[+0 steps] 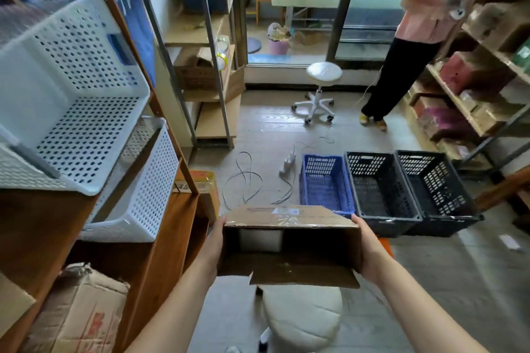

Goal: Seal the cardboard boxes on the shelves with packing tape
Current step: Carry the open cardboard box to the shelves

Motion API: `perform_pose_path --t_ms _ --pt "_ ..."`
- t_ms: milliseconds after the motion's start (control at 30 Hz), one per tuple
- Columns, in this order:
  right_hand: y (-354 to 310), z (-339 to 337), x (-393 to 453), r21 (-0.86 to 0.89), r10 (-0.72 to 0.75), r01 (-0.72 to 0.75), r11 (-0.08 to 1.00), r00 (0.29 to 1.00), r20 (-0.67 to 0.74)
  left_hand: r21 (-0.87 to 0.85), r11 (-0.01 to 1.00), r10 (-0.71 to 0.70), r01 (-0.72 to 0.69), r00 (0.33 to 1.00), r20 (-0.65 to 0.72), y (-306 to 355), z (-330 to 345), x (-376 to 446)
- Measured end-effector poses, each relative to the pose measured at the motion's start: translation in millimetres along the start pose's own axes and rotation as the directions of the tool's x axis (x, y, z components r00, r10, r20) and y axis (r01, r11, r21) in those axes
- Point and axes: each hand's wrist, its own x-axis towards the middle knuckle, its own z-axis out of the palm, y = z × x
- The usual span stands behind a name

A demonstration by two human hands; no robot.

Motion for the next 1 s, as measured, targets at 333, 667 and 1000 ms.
perform_pose_path --t_ms 333,667,1000 --pt "-57 87 -10 -0.004 -0.154 0.154 0.988 0.988 -0.003 0.036 0.993 0.113 -0.113 0.994 0.005 102 -37 -5" --pt "-110 118 -8 -0.03 -0.237 0.236 0.971 0.971 -0.023 -0.032 0.992 0.128 -0.126 0.987 0.098 162 -30 25" --pt "-191 144 76 0.018 -0.231 0.231 0.973 0.973 0.01 -0.053 0.987 0.157 -0.151 0.978 0.139 237 22 107"
